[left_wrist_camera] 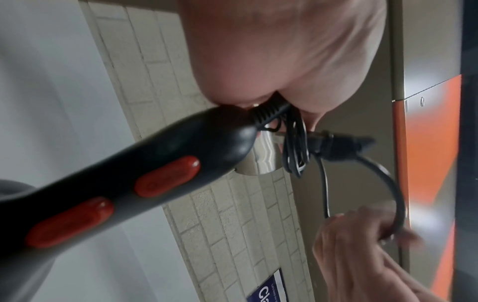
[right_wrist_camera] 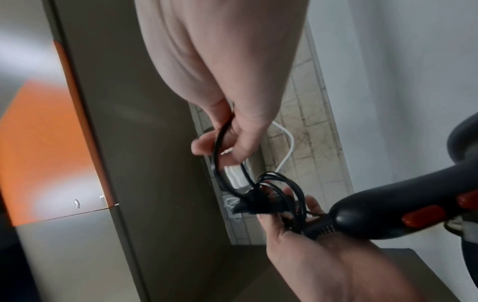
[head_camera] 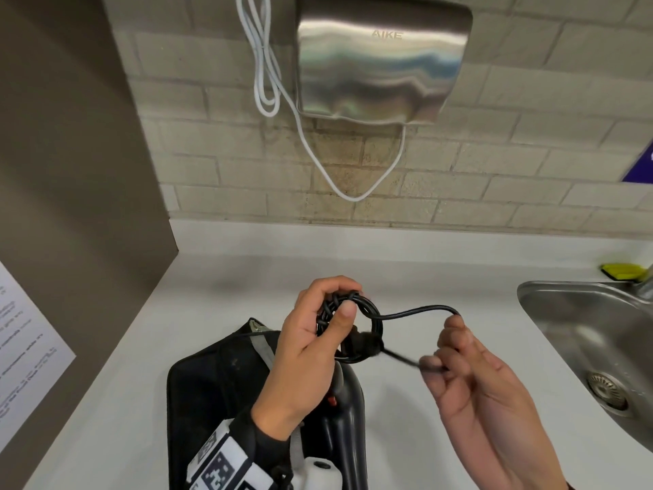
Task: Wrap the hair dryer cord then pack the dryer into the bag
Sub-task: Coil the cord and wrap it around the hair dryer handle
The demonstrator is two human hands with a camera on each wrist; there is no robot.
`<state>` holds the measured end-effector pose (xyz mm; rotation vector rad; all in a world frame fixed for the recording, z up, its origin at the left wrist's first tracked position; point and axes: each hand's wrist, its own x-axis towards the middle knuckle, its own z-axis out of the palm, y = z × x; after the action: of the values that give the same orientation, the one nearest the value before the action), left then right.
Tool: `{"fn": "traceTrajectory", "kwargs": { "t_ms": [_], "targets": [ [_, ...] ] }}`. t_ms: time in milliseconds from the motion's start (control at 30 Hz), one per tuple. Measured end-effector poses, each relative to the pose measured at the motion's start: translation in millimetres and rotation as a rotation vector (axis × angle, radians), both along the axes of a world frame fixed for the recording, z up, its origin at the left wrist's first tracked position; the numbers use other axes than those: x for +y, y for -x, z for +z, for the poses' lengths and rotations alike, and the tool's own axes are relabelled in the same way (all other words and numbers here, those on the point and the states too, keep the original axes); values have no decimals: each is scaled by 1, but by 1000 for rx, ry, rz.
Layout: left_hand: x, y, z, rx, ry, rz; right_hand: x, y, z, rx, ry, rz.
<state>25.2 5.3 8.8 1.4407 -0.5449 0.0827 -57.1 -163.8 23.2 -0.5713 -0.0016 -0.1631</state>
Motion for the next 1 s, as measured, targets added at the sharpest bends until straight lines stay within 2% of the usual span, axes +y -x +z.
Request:
{"fn": "traceTrajectory", "kwargs": {
  "t_ms": [67, 133, 267, 367, 567, 767, 833, 933, 1000],
  "targets": [
    [2, 0, 2, 7, 7, -47, -4, -4, -6, -72, -134, 140],
    [3, 1, 4, 2, 22, -83, -6, -5, -8, -31, -83, 114],
    [4, 1, 7, 37, 76, -128, -10, 6, 4, 35, 164, 48],
    [5, -1, 6, 37, 57, -90, -14, 9, 11, 93, 335, 35],
    [8, 0, 1, -71, -120, 47, -15, 9, 7, 80, 772, -63],
    [-1, 14, 3, -227, -287, 126, 6, 11, 10, 3, 1162, -4],
    [-1, 14, 3, -250, -333, 142, 9, 11, 13, -35, 1388, -131],
    [1, 15, 4, -265, -384, 141, 8, 8, 21, -197, 1730, -362],
    [1, 16, 5, -274, -400, 128, 7, 6, 28, -237, 1808, -408]
  ]
}}
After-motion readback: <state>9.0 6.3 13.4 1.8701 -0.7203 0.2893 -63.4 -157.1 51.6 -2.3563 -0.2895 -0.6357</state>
